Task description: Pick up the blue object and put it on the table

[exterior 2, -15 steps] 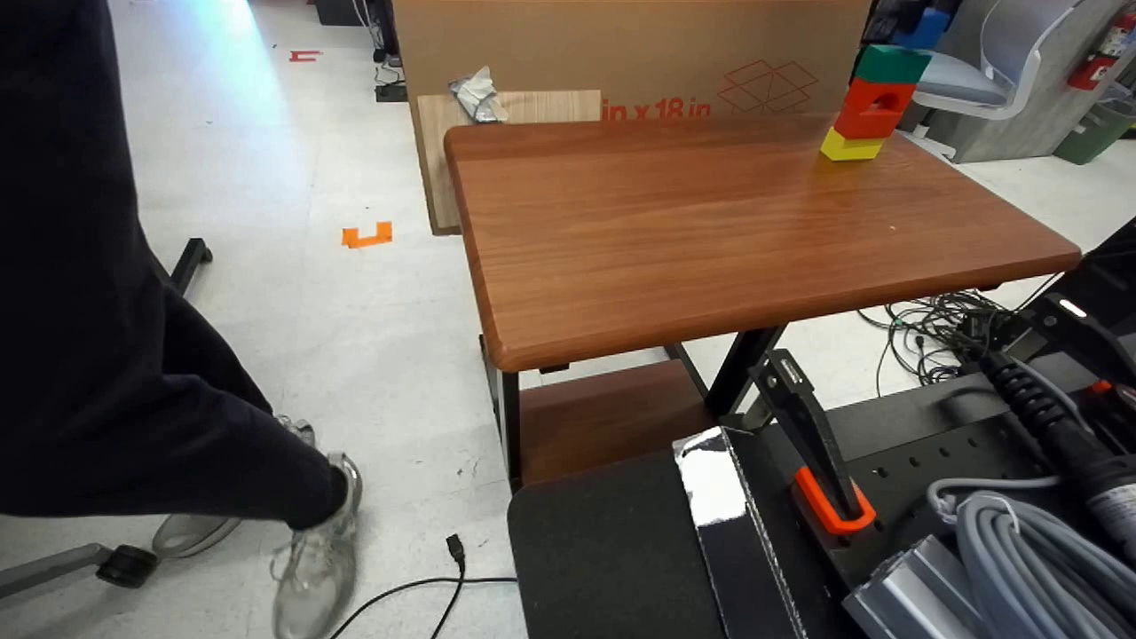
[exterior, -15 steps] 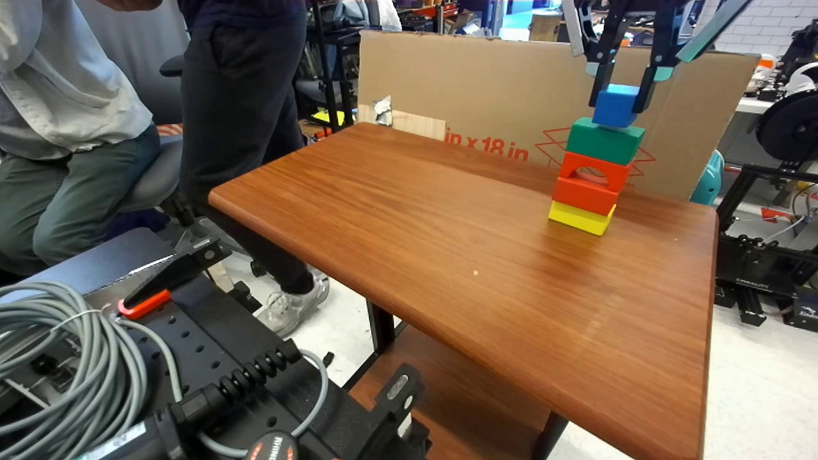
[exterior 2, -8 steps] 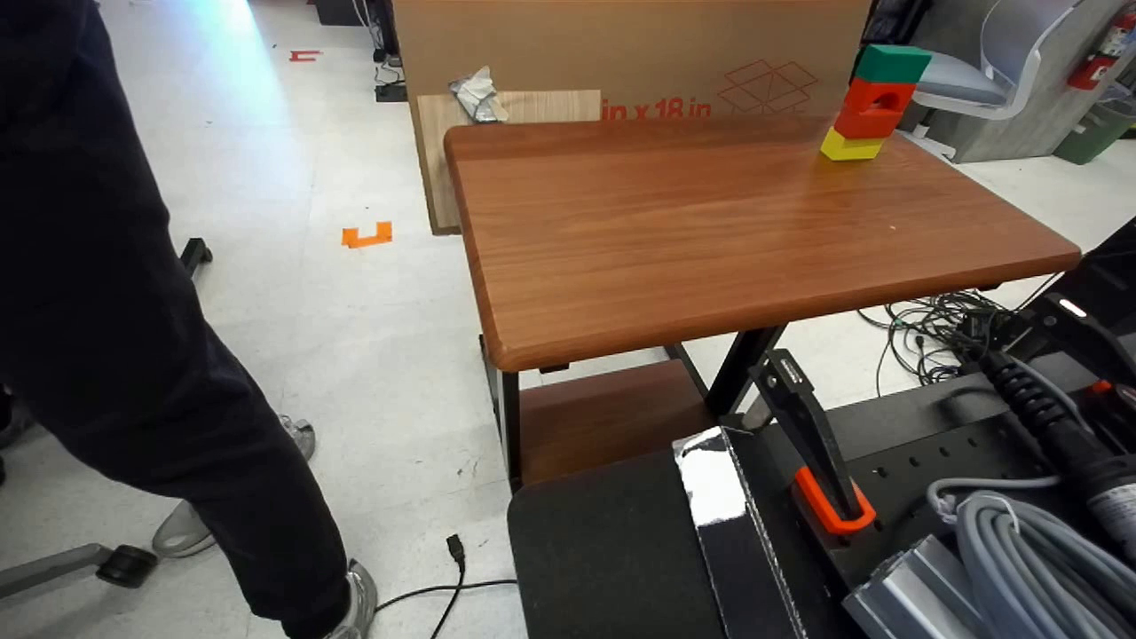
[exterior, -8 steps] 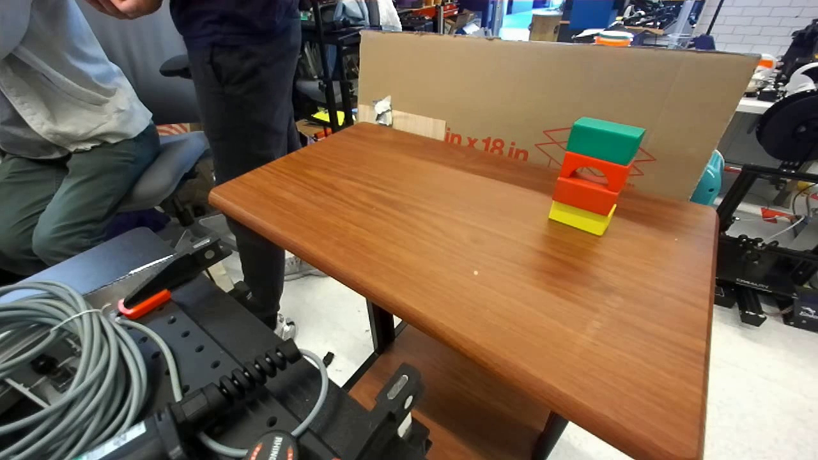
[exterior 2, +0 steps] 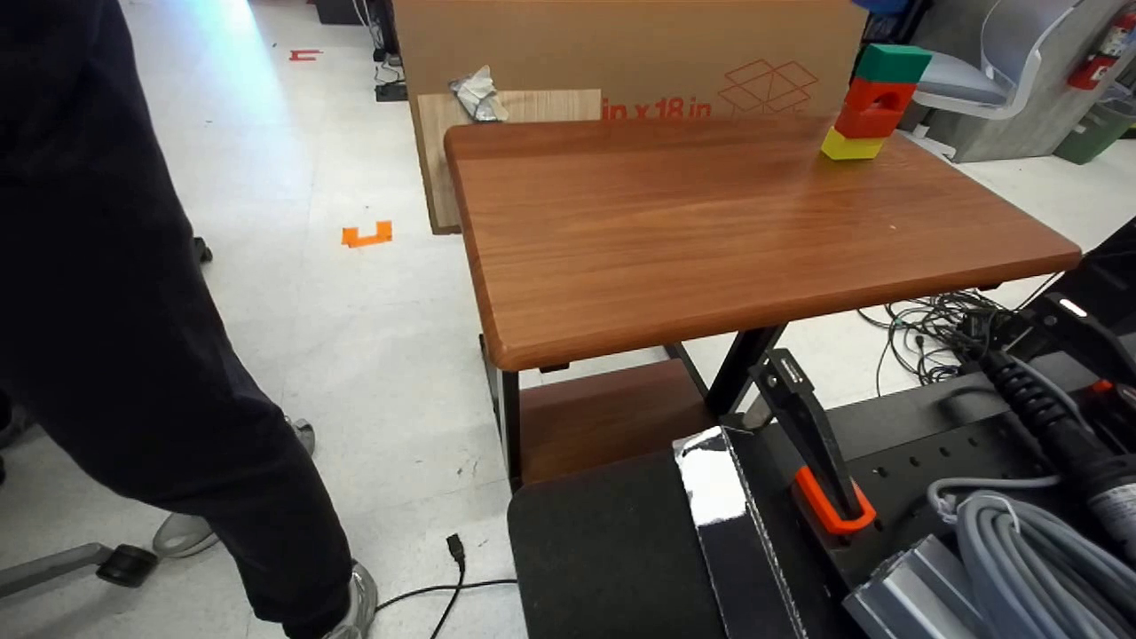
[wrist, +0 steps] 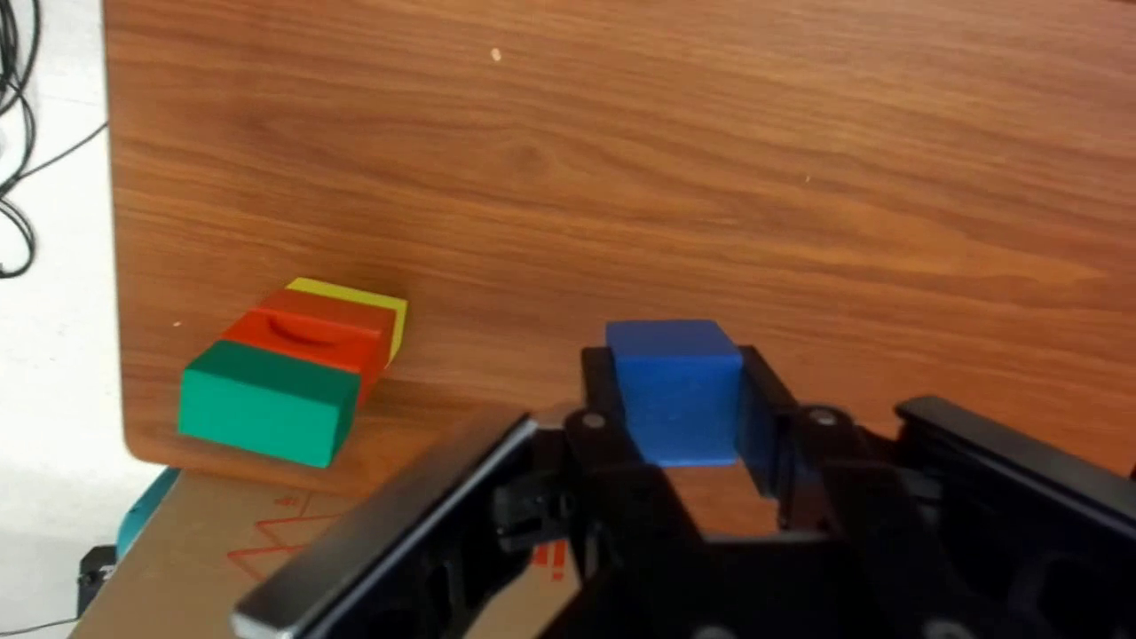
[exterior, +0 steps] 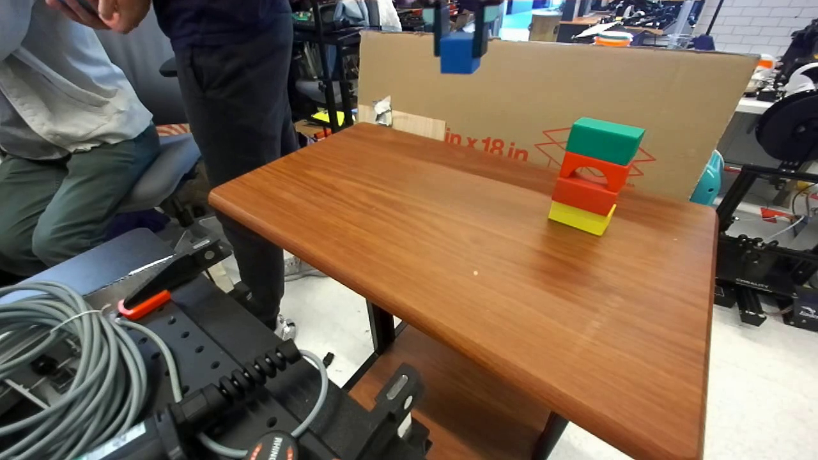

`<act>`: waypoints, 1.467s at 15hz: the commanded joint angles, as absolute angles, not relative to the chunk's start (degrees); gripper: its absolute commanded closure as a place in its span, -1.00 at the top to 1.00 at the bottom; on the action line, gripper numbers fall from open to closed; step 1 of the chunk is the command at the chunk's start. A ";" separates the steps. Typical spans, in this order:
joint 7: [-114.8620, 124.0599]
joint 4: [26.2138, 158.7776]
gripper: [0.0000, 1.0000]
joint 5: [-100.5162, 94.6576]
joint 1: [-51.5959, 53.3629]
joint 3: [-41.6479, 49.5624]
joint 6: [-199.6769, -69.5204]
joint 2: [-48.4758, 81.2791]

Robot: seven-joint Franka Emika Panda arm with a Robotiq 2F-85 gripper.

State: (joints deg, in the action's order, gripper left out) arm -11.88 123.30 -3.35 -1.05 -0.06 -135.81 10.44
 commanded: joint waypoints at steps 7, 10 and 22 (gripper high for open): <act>5.83 134.73 -0.81 -12.91 5.27 0.20 -148.36 15.98; 11.05 134.03 -0.81 -15.20 7.05 1.12 -148.66 20.09; 13.15 134.68 0.60 -14.92 9.59 2.43 -149.71 19.96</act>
State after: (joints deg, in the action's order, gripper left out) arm 12.77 133.17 -14.51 9.35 1.78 -148.36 22.94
